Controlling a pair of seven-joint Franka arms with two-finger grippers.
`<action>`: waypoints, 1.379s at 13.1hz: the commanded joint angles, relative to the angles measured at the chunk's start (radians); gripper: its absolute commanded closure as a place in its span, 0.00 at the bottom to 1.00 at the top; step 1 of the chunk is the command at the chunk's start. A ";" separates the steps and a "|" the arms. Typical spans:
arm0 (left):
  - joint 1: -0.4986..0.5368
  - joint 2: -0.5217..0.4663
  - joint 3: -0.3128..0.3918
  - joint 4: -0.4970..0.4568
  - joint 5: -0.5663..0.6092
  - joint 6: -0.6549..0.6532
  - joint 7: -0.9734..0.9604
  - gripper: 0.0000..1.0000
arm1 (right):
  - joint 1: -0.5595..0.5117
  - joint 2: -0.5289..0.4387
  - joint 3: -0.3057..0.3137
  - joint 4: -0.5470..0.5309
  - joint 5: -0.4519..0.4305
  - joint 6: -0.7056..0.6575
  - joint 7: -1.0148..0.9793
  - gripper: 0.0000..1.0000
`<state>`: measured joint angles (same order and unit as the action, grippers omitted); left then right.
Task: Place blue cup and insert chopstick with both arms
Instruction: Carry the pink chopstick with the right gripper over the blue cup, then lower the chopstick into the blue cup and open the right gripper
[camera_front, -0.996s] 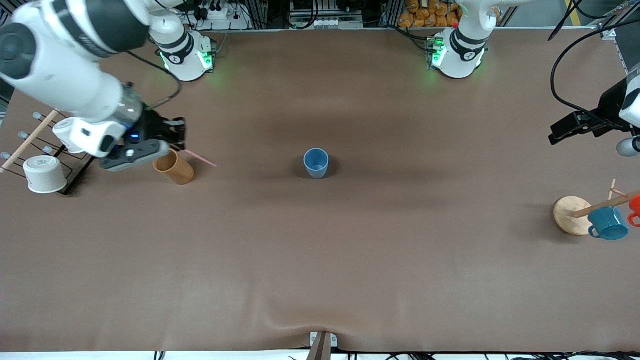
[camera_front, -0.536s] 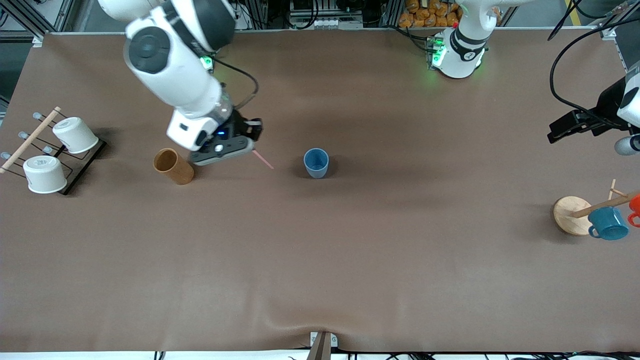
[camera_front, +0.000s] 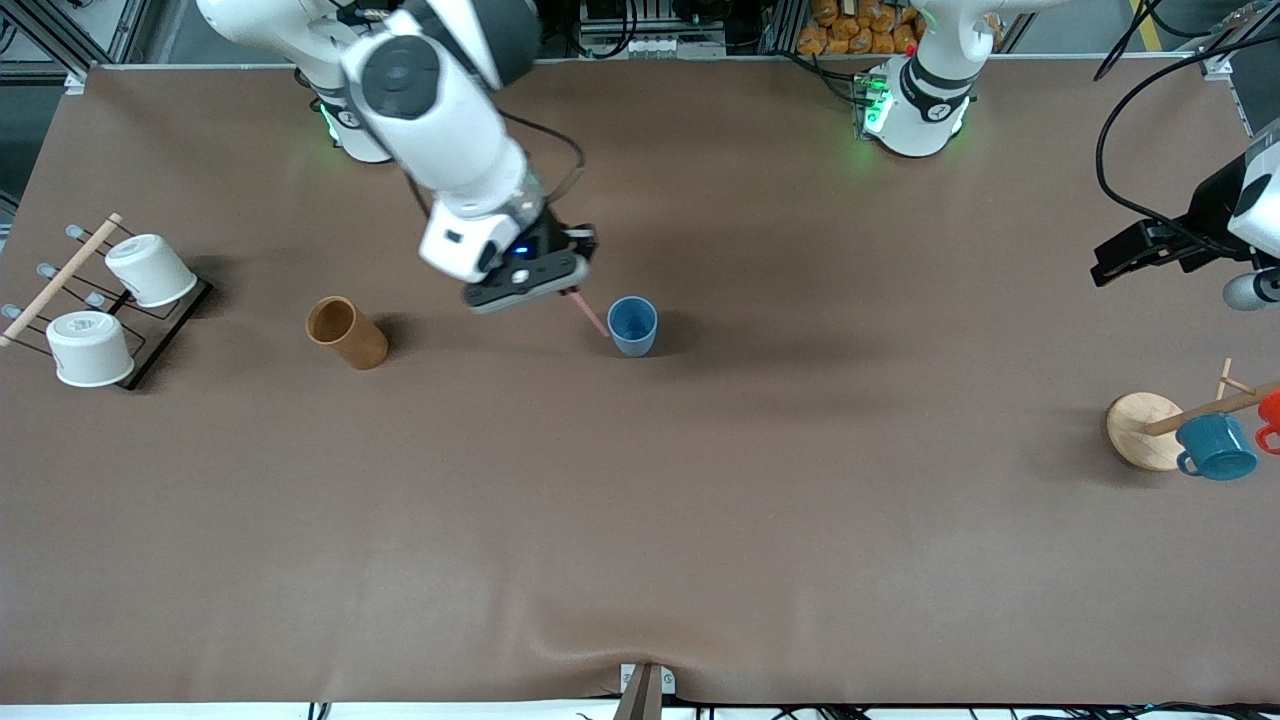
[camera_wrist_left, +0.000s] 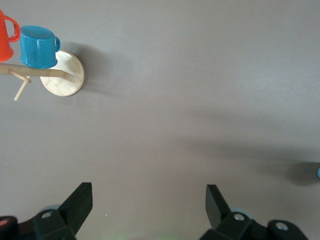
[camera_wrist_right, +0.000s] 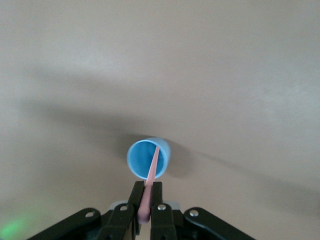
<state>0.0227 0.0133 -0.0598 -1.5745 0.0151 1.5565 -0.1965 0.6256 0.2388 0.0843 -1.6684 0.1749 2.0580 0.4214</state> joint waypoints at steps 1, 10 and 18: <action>0.005 -0.016 -0.008 -0.009 0.019 -0.004 0.015 0.00 | 0.039 0.033 -0.003 0.032 -0.005 -0.001 0.068 1.00; 0.005 -0.016 -0.009 -0.009 0.019 -0.004 0.015 0.00 | 0.042 0.071 -0.003 0.013 -0.006 -0.024 0.079 1.00; 0.003 -0.021 -0.009 -0.009 0.013 -0.006 0.014 0.00 | 0.048 0.168 -0.005 0.013 -0.041 0.065 0.080 1.00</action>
<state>0.0222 0.0132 -0.0639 -1.5739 0.0151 1.5565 -0.1965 0.6704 0.3864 0.0769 -1.6688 0.1545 2.1122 0.4795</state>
